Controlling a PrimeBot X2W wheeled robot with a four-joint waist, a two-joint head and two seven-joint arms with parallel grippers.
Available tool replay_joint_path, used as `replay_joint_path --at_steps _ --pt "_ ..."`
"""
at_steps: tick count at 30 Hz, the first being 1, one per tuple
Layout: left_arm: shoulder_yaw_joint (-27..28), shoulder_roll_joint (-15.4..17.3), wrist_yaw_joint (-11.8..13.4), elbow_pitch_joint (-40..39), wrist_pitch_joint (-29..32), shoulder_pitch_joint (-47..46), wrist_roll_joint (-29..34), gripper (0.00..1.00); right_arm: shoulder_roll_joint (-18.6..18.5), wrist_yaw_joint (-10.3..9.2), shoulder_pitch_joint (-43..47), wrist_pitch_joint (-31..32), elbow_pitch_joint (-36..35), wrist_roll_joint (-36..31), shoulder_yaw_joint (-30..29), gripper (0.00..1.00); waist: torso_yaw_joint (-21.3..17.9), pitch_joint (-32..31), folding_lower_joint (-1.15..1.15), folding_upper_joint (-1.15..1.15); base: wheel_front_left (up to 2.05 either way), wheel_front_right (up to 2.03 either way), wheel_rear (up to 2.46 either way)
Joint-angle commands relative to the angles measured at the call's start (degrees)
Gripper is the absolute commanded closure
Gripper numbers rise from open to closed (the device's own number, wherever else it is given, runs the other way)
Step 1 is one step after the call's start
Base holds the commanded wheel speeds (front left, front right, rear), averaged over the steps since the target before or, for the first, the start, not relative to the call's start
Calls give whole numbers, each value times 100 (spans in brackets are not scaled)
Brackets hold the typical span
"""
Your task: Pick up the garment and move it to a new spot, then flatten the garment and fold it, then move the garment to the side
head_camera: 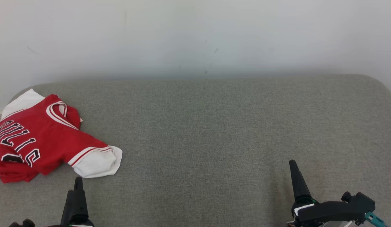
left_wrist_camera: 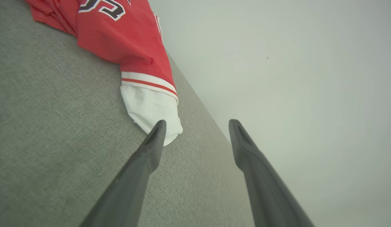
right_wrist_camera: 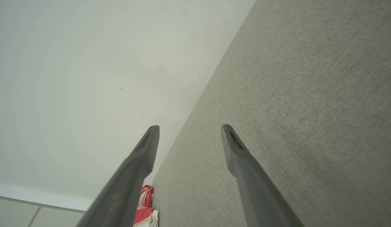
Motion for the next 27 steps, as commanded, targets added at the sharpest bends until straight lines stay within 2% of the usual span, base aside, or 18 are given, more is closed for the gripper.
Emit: replay_joint_path --at_steps 1,27 --pt "13 36 -14 -105 -47 -19 247 0 -4 -4 -26 -54 -98 -201 46 0 -1 1 0 0 0 0 0" --pt "-127 46 130 -268 -517 139 2999 0 -2 -7 42 -518 -214 -2862 205 0 -3 42 0 0 0 0 0"
